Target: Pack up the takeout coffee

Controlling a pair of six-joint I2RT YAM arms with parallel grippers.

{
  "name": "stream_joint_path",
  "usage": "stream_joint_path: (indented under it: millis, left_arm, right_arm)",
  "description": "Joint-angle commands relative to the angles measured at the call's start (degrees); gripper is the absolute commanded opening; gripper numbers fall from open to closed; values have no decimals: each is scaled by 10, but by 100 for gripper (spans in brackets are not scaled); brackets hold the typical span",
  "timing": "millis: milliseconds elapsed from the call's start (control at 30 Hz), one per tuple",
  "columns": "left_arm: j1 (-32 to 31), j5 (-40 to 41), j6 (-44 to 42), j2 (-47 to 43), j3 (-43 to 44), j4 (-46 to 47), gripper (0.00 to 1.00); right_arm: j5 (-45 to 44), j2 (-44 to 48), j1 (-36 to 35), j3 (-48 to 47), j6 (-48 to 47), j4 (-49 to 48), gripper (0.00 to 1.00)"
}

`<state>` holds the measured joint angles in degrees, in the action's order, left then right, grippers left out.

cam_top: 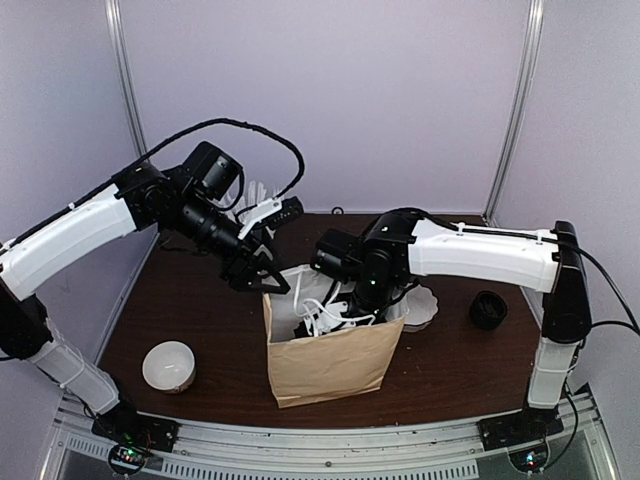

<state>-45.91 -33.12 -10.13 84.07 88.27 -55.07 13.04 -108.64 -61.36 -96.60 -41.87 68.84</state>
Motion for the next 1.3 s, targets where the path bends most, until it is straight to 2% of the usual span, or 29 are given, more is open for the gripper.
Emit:
stream_joint_path:
  millis: [0, 300, 567, 933, 1267]
  left_arm:
    - [-10, 32, -6, 30, 31, 5, 66]
    - [-21, 65, -38, 54, 52, -17, 60]
    - [-22, 70, -44, 64, 62, -20, 46]
    - [-22, 81, -45, 47, 39, 4, 45]
    - [-22, 85, -46, 31, 27, 11, 45]
  right_arm:
    - [-34, -41, 3, 7, 12, 10, 77]
    - [-33, -26, -7, 10, 23, 4, 78]
    - [-41, -28, -12, -11, 18, 19, 80]
    - [-10, -45, -12, 10, -6, 21, 79]
    - [-24, -37, -13, -54, 8, 44, 81]
